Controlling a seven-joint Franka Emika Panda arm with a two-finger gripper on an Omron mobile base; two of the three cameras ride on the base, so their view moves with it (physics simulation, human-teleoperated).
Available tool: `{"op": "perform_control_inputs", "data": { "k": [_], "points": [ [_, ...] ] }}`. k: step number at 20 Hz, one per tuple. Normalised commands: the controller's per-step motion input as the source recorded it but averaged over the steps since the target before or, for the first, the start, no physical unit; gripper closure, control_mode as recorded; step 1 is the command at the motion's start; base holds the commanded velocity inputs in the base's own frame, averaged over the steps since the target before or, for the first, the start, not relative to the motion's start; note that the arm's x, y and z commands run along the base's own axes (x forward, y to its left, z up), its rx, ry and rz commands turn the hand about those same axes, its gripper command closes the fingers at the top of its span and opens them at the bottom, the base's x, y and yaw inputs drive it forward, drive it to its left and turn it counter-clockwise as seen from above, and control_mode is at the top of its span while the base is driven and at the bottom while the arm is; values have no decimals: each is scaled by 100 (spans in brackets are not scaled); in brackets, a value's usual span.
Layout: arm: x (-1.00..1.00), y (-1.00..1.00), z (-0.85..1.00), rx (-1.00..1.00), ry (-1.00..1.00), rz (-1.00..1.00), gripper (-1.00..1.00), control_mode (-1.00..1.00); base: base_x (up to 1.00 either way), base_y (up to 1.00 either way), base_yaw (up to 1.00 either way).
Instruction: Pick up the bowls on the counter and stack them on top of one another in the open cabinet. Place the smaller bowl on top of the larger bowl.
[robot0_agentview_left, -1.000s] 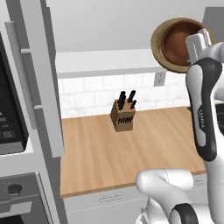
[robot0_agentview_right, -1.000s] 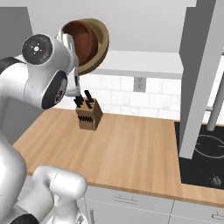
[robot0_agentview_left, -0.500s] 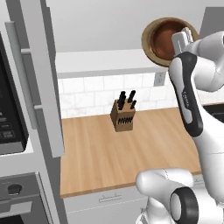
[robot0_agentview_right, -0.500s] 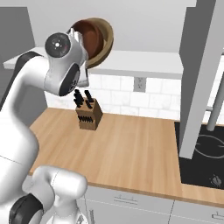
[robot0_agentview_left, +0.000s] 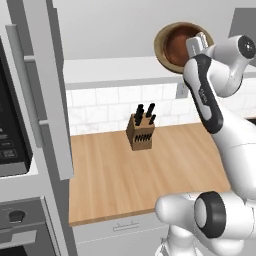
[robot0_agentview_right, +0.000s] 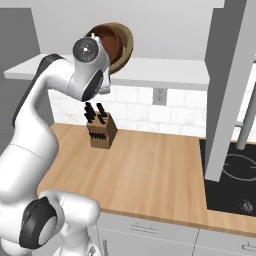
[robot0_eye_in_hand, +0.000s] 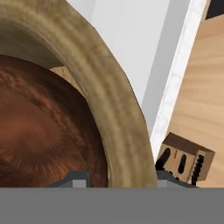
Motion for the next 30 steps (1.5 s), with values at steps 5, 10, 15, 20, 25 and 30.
{"op": "perform_control_inputs", "data": {
  "k": [5, 10, 15, 20, 25, 30],
  "points": [
    [56, 0, -11, 0, 0, 0, 100, -100, 0, 0, 0],
    [46, 0, -2, 0, 0, 0, 100, -100, 0, 0, 0],
    [45, 0, -4, 0, -1, 0, 100, -100, 0, 0, 0],
    [43, 0, -16, 0, -1, 0, 100, -100, 0, 0, 0],
    [48, 2, -19, 0, 0, 0, 100, -100, 0, 0, 0],
    [38, 7, -12, 0, -3, 0, -100, -100, 0, 0, 0]
  ]
}}
